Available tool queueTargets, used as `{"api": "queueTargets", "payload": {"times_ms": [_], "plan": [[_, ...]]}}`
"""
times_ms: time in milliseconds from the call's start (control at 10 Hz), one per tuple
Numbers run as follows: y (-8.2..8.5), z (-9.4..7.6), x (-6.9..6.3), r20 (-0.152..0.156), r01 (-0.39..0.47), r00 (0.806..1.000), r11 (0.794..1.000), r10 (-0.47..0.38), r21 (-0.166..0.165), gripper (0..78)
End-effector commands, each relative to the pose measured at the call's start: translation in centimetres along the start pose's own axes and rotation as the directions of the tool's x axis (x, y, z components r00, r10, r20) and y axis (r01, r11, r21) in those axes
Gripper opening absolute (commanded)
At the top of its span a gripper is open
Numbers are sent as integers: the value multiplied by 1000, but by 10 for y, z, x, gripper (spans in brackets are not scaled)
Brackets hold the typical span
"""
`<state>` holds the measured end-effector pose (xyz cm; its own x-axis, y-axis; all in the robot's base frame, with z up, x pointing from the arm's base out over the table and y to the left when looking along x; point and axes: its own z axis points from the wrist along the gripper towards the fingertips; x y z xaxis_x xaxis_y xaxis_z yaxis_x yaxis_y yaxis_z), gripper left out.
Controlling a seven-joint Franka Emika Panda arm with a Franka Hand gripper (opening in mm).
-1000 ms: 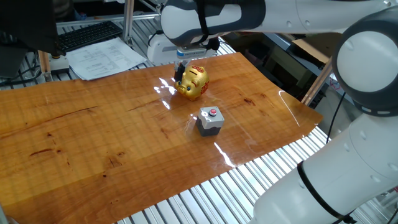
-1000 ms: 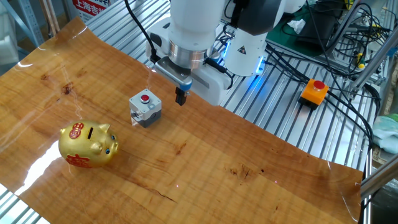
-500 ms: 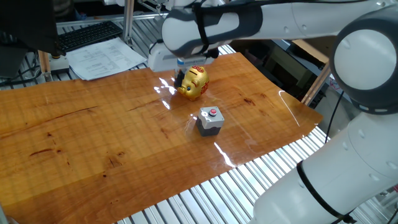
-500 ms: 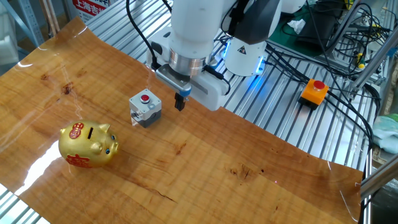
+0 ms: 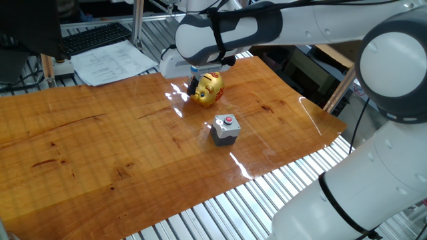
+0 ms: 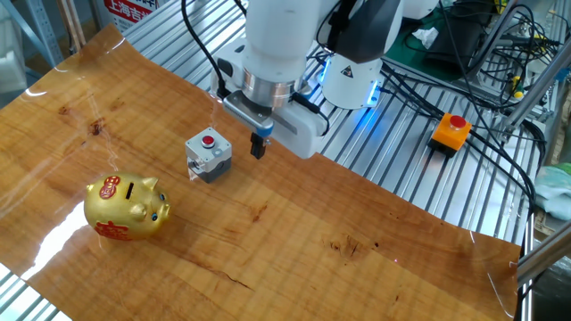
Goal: Drop coins into a piggy bank
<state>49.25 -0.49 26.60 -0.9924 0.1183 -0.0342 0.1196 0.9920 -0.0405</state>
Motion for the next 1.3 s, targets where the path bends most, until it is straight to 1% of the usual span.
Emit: {"api": "queueTargets", "payload": {"times_ms": [100,400,700,800,1000,1100,1300], "plan": [[0,-1,-1,-2,-25,1000,1000,25,-19,0],[0,-1,-1,4,-49,999,999,49,-22,0],[0,-1,-1,2,-95,995,995,95,-21,0],[0,-1,-1,-2,-107,994,994,107,-20,0],[0,-1,-1,-21,-129,992,992,128,-16,0],[0,-1,-1,-31,-142,989,990,142,-8,0],[0,-1,-1,-33,-156,987,988,155,-6,0]]}}
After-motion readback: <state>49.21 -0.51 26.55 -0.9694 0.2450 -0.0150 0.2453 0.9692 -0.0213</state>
